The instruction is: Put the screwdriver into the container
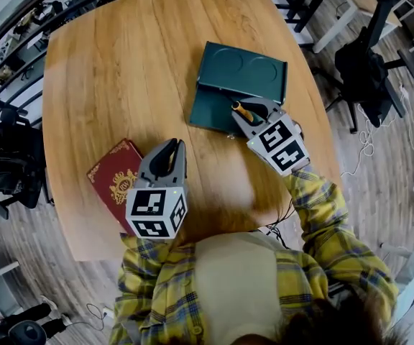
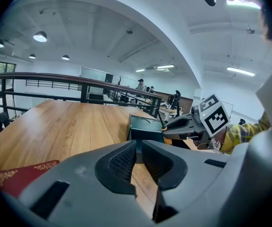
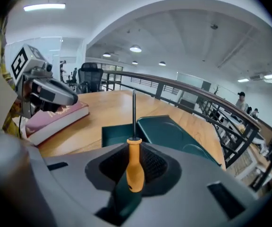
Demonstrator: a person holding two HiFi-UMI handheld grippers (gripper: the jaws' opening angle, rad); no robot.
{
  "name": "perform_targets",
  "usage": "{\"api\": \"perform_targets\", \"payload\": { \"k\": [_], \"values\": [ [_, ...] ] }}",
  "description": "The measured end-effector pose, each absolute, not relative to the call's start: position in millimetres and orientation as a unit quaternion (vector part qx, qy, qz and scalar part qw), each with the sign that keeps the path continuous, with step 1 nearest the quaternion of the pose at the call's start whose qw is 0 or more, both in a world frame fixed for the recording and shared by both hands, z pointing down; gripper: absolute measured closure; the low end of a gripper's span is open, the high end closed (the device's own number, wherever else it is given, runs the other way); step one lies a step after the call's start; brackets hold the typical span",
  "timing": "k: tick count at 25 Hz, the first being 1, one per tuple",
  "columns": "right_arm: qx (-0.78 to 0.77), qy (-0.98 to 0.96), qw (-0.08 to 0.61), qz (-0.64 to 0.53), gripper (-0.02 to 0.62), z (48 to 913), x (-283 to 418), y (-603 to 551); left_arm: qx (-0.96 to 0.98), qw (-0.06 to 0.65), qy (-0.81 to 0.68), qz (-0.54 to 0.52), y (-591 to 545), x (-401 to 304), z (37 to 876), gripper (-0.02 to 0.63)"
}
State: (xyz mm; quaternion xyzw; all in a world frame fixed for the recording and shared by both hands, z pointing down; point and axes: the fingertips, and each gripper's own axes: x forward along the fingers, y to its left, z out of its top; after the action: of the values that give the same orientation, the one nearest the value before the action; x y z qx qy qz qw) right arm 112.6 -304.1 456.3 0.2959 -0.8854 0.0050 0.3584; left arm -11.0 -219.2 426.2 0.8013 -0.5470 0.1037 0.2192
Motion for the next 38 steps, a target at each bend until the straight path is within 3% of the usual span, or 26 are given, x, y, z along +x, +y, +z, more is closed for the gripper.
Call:
{"api": "perform_targets", "payload": {
  "k": [14, 38],
  "values": [
    [0.200, -0.853, 0.482, -0.035, 0.471, 504.5, 106.8, -309.2, 0.793, 0.236, -0.551, 0.107, -227.9, -19.7, 437.7, 0.565],
    [0.148, -0.820, 0.553, -0.025, 0.471, 534.1, 105.6, -311.0, 0.788, 0.253, -0.550, 0.112, -233.8, -26.8, 453.5, 0.566]
  ]
}}
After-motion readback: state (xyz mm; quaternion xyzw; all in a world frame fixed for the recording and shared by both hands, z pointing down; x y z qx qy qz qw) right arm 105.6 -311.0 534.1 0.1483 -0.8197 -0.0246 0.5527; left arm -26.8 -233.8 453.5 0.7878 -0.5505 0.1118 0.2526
